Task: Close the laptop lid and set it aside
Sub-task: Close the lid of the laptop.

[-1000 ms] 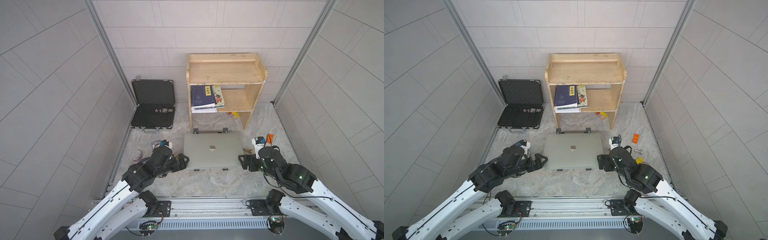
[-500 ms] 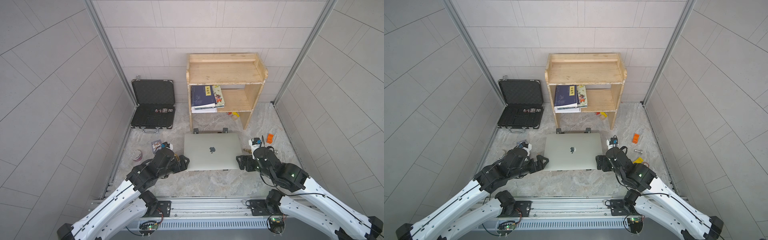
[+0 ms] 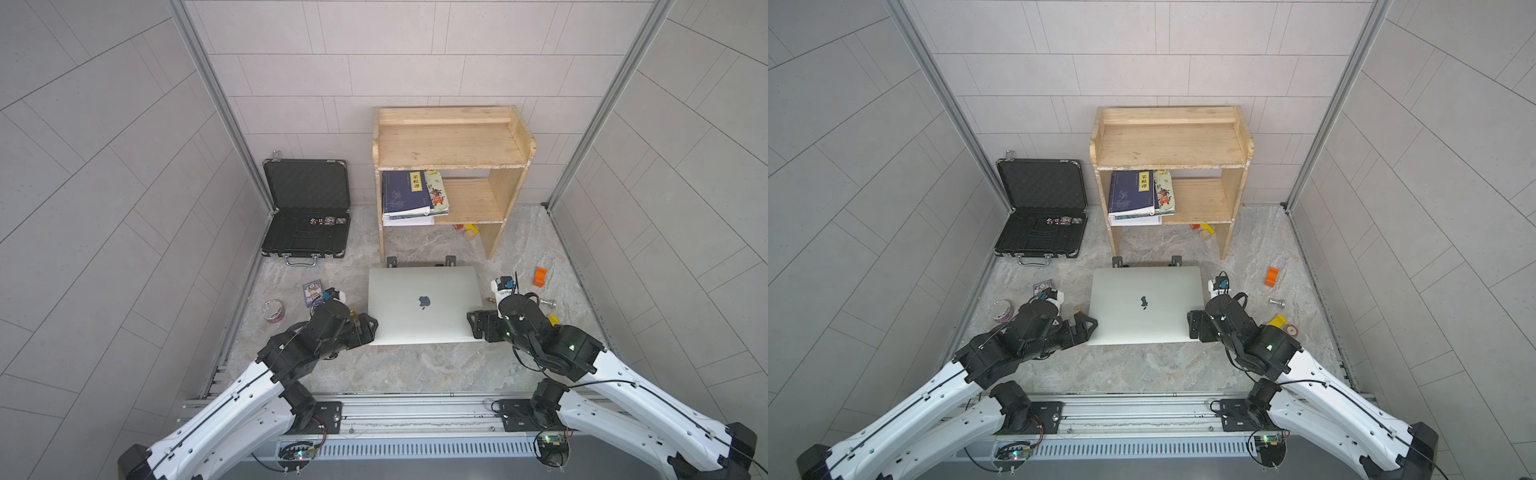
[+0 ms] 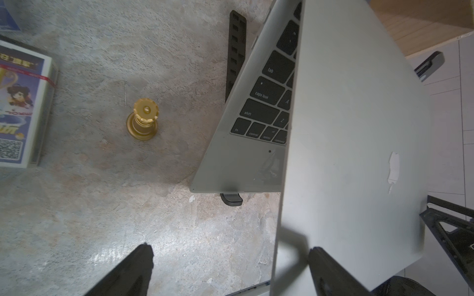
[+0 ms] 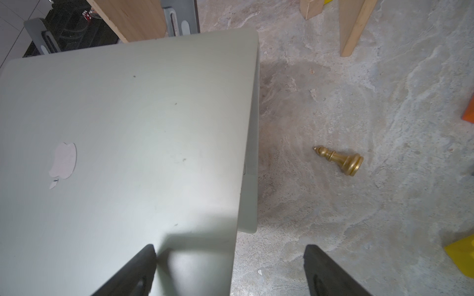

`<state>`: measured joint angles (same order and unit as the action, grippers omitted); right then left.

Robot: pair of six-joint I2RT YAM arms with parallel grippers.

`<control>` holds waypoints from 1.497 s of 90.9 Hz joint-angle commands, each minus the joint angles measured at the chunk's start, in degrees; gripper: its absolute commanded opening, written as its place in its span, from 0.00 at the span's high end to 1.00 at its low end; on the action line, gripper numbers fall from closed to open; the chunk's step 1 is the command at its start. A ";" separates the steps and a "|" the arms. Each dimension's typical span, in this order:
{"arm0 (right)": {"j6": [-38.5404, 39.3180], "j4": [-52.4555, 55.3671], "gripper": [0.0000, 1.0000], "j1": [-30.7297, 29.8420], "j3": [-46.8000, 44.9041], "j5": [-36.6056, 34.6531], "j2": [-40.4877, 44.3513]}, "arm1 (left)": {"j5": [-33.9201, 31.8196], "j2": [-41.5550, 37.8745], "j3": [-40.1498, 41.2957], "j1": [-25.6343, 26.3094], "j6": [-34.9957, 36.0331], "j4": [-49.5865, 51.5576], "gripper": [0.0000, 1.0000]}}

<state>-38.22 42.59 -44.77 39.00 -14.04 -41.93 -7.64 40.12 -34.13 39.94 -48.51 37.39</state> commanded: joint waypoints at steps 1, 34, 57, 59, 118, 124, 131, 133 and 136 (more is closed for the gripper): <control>-0.47 -1.77 0.07 -0.29 -1.08 -0.58 -0.14 | -1.40 0.87 2.01 0.36 -0.16 0.83 0.05; -0.15 -4.56 0.06 -0.23 -4.11 -1.28 -0.99 | -2.41 3.34 3.92 0.38 -0.71 -3.01 0.05; 0.97 -6.96 0.04 -0.23 -6.05 -1.75 -1.06 | -3.24 6.31 4.68 0.33 -0.64 -5.11 0.05; 1.02 -7.18 0.03 -0.23 -6.22 -1.77 -1.18 | -3.25 6.49 4.79 0.34 -0.62 -5.24 0.05; 2.04 -11.97 0.01 0.47 -8.59 -1.34 -5.73 | -3.72 12.56 5.74 0.32 -0.27 -9.98 0.05; 2.16 -12.24 0.01 0.64 -8.62 -1.34 -6.14 | -3.67 13.12 5.74 0.31 -0.29 -10.43 0.05; 2.19 -12.56 0.00 0.81 -8.72 -1.38 -6.67 | -3.57 13.85 5.74 0.36 -0.20 -10.99 0.05; 2.23 -12.71 0.00 0.82 -8.76 -1.35 -6.71 | -3.60 14.04 5.74 0.34 -0.19 -11.06 0.05; 2.30 -12.85 0.01 0.89 -8.79 -1.36 -6.83 | -3.61 14.31 5.74 0.38 -0.18 -11.25 0.05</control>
<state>-36.60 31.38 -44.23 30.83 -15.05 -48.60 -10.79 53.36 -29.52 40.05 -49.32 26.20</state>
